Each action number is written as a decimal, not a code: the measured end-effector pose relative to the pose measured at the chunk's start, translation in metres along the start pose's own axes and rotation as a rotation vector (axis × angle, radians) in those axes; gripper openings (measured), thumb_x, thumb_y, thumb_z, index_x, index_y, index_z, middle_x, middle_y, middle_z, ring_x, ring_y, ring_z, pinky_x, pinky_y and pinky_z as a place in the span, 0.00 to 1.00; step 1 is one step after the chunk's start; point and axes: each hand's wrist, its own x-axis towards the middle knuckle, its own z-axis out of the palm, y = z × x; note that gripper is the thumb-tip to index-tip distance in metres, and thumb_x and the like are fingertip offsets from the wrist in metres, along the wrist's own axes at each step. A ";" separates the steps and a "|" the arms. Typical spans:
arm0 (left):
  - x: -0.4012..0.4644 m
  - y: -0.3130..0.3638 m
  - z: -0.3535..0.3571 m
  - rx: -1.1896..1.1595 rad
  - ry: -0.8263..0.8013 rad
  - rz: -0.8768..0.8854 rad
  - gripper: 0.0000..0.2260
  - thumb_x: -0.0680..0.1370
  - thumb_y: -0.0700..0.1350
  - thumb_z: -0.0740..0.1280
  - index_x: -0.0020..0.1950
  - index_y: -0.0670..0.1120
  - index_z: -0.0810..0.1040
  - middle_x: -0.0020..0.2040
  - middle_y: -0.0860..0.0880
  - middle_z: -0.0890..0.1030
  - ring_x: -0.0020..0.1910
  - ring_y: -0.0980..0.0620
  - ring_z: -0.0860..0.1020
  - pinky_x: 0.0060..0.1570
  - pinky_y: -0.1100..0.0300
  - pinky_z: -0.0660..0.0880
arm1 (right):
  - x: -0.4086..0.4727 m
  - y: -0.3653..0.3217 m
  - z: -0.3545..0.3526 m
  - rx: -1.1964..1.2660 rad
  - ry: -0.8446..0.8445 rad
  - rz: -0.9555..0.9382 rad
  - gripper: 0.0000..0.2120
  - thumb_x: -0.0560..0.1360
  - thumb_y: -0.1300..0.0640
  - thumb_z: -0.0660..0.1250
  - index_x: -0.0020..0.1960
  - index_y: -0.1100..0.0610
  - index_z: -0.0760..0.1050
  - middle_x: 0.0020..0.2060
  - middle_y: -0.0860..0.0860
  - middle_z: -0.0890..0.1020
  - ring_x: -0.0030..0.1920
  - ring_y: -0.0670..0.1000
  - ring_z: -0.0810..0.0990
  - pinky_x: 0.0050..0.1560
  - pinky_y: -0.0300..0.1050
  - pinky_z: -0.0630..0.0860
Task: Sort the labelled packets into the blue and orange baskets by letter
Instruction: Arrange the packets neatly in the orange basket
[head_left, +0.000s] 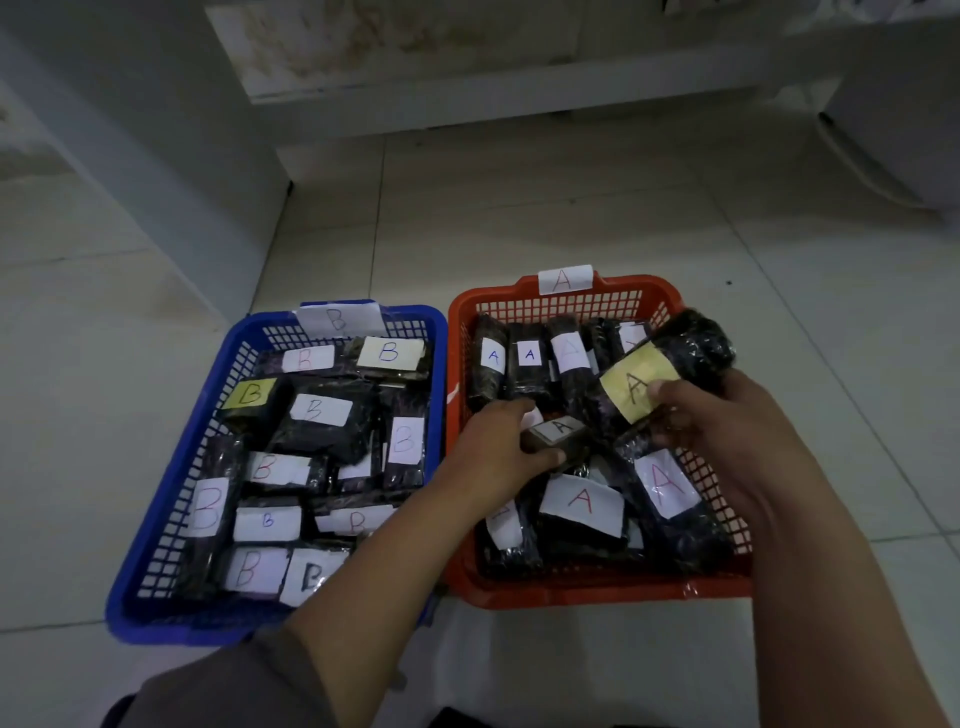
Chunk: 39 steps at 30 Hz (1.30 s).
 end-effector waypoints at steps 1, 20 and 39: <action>0.005 0.001 0.004 0.012 -0.019 -0.016 0.27 0.71 0.53 0.73 0.67 0.45 0.72 0.66 0.47 0.73 0.63 0.50 0.72 0.60 0.56 0.72 | 0.002 0.002 -0.002 -0.006 0.014 0.001 0.06 0.72 0.63 0.69 0.46 0.55 0.77 0.41 0.53 0.85 0.35 0.52 0.82 0.40 0.51 0.78; -0.070 -0.010 -0.008 0.248 -0.260 0.207 0.27 0.70 0.44 0.73 0.68 0.53 0.69 0.60 0.55 0.68 0.58 0.58 0.69 0.57 0.61 0.70 | 0.009 0.003 0.011 0.046 0.040 -0.063 0.31 0.68 0.67 0.73 0.63 0.47 0.63 0.50 0.48 0.77 0.49 0.50 0.81 0.38 0.40 0.79; -0.009 -0.013 -0.005 0.909 -0.196 0.158 0.21 0.77 0.50 0.64 0.69 0.47 0.69 0.64 0.47 0.72 0.65 0.45 0.61 0.68 0.46 0.50 | 0.015 0.002 -0.001 0.051 0.022 -0.060 0.25 0.71 0.68 0.68 0.62 0.47 0.69 0.54 0.57 0.79 0.43 0.52 0.82 0.31 0.35 0.76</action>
